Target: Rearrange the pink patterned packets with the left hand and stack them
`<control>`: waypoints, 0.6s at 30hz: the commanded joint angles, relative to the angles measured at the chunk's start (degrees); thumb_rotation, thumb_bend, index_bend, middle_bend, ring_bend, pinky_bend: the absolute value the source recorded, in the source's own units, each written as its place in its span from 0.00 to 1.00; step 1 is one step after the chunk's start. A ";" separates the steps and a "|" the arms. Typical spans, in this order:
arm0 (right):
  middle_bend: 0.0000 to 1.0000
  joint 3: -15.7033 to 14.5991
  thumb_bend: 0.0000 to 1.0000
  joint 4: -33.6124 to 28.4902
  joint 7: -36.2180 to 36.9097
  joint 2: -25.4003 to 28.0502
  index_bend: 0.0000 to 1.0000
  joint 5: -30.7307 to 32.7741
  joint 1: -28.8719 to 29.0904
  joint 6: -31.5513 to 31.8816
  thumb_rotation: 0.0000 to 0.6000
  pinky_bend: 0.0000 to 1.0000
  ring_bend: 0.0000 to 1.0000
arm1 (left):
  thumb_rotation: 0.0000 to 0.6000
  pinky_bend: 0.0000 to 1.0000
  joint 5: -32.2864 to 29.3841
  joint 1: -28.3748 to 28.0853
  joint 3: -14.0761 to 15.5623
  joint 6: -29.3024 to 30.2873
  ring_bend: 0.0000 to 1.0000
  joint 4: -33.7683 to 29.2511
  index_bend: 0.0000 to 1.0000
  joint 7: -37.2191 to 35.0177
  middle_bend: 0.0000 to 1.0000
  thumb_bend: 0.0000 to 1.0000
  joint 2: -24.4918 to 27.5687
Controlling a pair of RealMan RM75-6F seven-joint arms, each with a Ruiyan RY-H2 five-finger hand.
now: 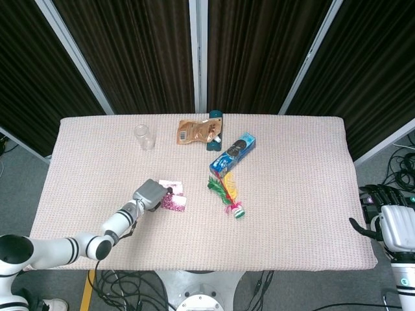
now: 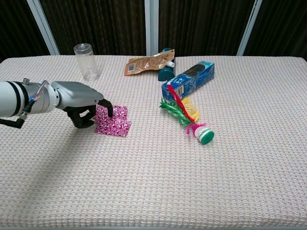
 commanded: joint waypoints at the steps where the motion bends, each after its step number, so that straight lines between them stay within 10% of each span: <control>1: 0.20 -0.02 0.13 0.10 0.02 -0.06 0.24 -0.04 0.04 -0.07 0.80 0.14 0.14 | 1.00 0.94 0.32 -0.03 0.25 0.29 0.84 -0.73 0.29 -0.05 0.85 0.55 0.11; 18: 0.20 -0.14 0.13 0.29 0.46 -0.01 0.24 -0.06 -0.38 0.31 0.80 0.14 0.14 | 1.00 0.94 -0.19 -0.15 2.62 3.41 0.84 -7.59 0.29 2.87 0.85 0.54 2.40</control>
